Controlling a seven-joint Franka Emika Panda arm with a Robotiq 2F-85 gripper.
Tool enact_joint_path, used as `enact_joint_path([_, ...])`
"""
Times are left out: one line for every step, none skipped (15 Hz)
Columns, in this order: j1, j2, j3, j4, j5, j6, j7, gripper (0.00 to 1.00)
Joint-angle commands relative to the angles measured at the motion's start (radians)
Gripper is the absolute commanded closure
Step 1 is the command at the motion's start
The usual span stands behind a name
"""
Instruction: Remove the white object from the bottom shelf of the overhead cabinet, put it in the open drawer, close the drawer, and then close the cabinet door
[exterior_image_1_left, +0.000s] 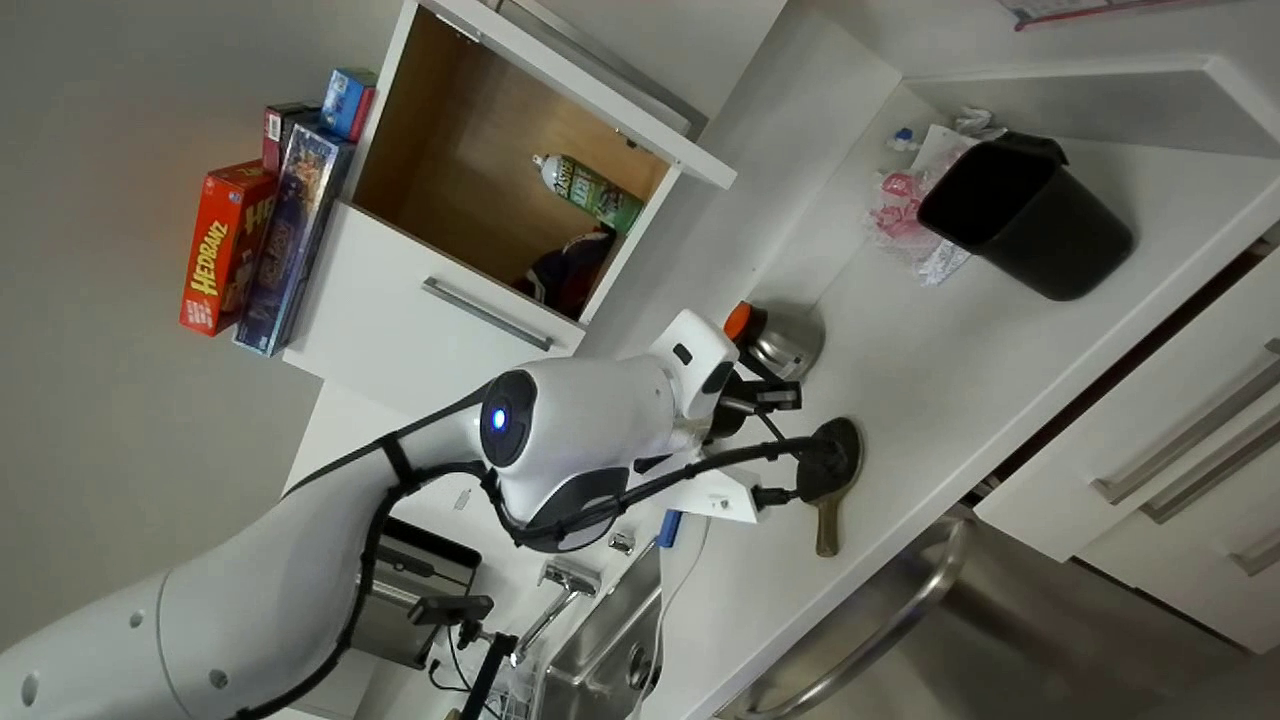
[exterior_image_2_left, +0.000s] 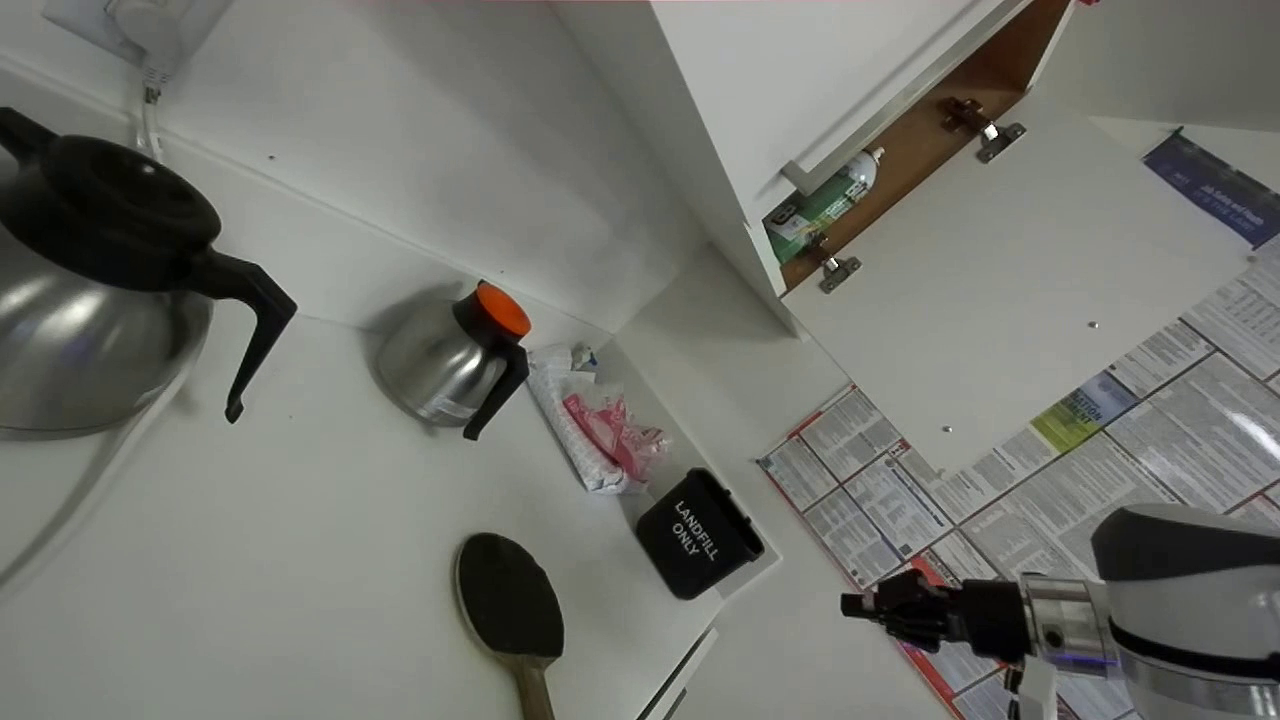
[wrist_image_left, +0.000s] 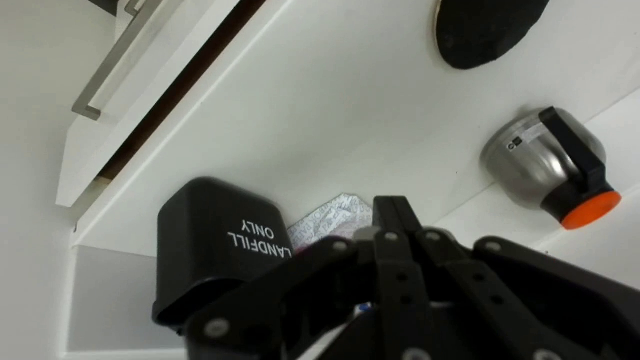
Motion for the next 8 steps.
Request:
enact_joint_path([-0.003, -0.116, -0.014, -0.067, 0.063, 0.057, -0.003, 1.00])
enact_joint_path([-0.005, -0.137, -0.013, -0.077, 0.077, 0.079, 0.005, 1.00])
enact_joint_path([-0.010, -0.160, -0.007, -0.089, 0.085, 0.103, 0.020, 1.00])
enact_joint_path([-0.019, -0.183, 0.000, -0.101, 0.089, 0.126, 0.039, 1.00])
enact_joint_path([-0.024, -0.204, 0.002, -0.111, 0.094, 0.146, 0.051, 1.00])
enact_joint_path([-0.030, -0.227, 0.005, -0.122, 0.094, 0.169, 0.071, 1.00])
enact_joint_path([-0.035, -0.252, 0.006, -0.133, 0.097, 0.193, 0.083, 1.00])
enact_joint_path([-0.037, -0.270, 0.006, -0.140, 0.102, 0.215, 0.093, 1.00])
